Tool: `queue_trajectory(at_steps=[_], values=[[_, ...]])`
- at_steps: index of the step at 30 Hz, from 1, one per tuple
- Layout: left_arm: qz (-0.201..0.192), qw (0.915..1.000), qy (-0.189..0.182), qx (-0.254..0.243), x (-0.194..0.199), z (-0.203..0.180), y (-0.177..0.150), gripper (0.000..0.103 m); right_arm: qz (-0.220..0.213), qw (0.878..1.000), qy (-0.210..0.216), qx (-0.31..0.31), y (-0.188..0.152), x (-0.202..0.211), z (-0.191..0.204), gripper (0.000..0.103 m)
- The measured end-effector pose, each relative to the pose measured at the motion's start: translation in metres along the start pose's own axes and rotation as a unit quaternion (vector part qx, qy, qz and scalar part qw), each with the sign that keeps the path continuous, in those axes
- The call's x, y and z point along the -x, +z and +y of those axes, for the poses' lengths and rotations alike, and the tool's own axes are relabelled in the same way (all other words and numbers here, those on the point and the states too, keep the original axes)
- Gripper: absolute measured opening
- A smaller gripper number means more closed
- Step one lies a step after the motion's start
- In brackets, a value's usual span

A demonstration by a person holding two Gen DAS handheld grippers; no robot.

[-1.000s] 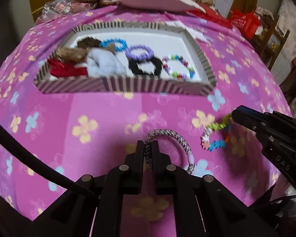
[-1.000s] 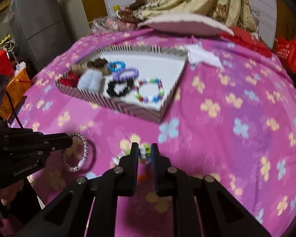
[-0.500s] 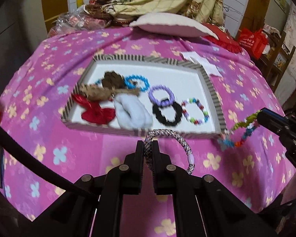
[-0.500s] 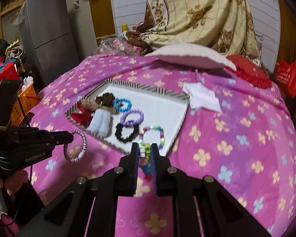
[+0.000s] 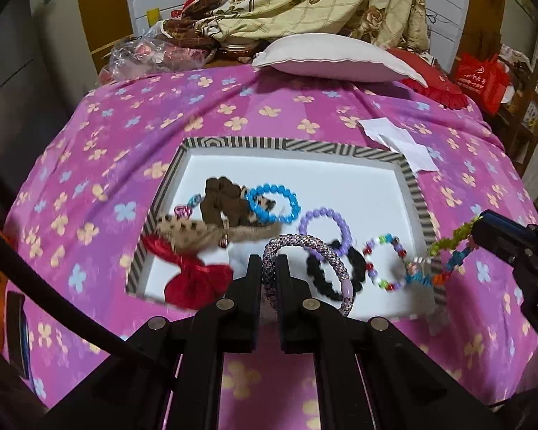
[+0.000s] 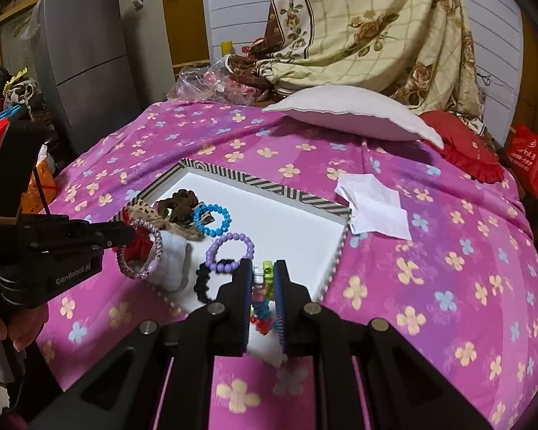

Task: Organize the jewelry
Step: 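Carry both bracelets into the tray box and open both tools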

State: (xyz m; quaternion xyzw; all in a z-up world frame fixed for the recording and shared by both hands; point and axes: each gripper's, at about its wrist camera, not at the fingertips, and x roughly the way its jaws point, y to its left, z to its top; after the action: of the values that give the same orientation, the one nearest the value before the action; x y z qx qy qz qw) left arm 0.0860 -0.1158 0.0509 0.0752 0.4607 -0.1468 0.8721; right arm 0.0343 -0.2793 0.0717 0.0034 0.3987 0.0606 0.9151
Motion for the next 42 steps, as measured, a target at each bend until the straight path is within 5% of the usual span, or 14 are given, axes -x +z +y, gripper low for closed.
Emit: queue_trajectory(at_steps=[9,20,28,32,37,42], values=[[0.015,0.9996,0.019,-0.013,-0.041,-0.011,0.033,0.028,0.035,0.999,0.006,0.0,0.02,-0.059,-0.01,0.012],[0.042,0.9988,0.023,-0.011,-0.101,-0.032,0.07,0.028,0.049,0.997,-0.024,-0.063,0.036,-0.121,-0.068,0.012],[0.065,0.9976,0.024,0.001,-0.137,-0.036,0.071,0.028,0.054,0.995,-0.021,-0.076,0.031,-0.147,-0.076,0.013],[0.073,0.9971,0.01,0.017,-0.142,-0.032,0.069,0.029,0.048,0.995,-0.016,-0.085,0.027,-0.141,-0.077,0.032],[0.075,0.9968,-0.006,0.027,-0.136,-0.029,0.066,0.044,0.037,0.995,-0.012,-0.088,0.02,-0.122,-0.073,0.041],[0.061,0.9978,0.001,0.026,-0.116,-0.024,0.056,0.045,0.028,0.995,-0.012,-0.09,0.006,-0.098,-0.065,0.05]])
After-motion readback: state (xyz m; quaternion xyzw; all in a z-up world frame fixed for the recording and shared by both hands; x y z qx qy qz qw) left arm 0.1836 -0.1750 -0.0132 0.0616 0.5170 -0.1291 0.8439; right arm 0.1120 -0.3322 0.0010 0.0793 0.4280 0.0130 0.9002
